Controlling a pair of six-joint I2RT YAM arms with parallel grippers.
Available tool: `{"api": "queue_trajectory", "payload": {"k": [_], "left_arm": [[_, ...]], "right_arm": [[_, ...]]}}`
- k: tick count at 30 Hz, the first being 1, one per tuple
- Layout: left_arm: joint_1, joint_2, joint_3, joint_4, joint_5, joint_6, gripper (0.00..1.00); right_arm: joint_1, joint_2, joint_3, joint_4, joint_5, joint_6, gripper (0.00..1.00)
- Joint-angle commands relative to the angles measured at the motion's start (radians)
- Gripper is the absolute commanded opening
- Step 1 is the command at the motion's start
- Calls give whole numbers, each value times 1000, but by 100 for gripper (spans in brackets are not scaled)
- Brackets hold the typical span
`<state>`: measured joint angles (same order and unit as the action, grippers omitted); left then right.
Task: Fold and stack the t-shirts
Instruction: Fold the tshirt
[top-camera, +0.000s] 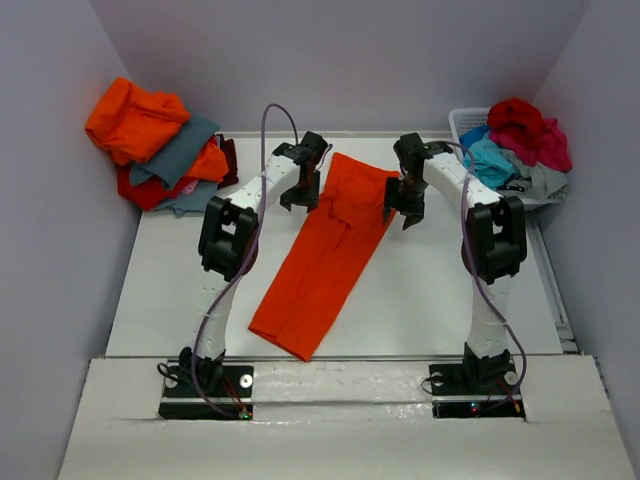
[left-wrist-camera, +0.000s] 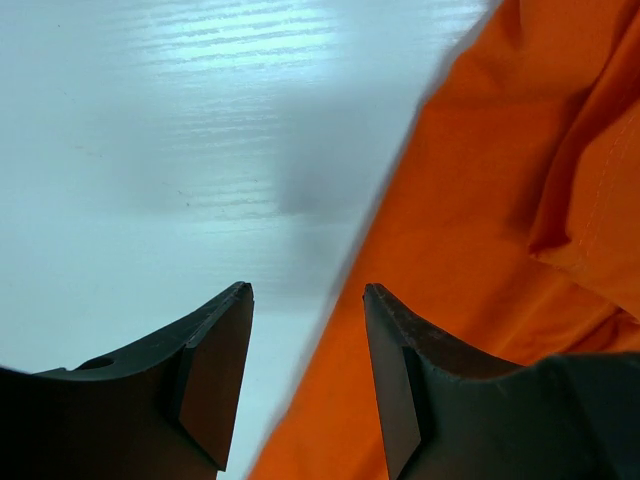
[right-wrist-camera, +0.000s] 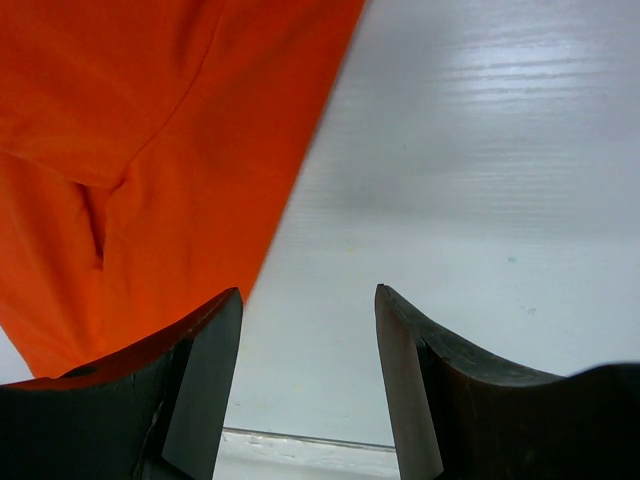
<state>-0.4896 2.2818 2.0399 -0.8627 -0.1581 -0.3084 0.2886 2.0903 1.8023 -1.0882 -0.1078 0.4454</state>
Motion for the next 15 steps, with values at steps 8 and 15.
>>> {"api": "queue_trajectory", "payload": {"k": [8,15], "left_arm": [[-7,41,201,16,-18,57,60],[36,97,279,56,17,83,59]], "right_arm": [[64,125,181,-6,-10,15,61],[64,194,275,19,6,47,61]]}}
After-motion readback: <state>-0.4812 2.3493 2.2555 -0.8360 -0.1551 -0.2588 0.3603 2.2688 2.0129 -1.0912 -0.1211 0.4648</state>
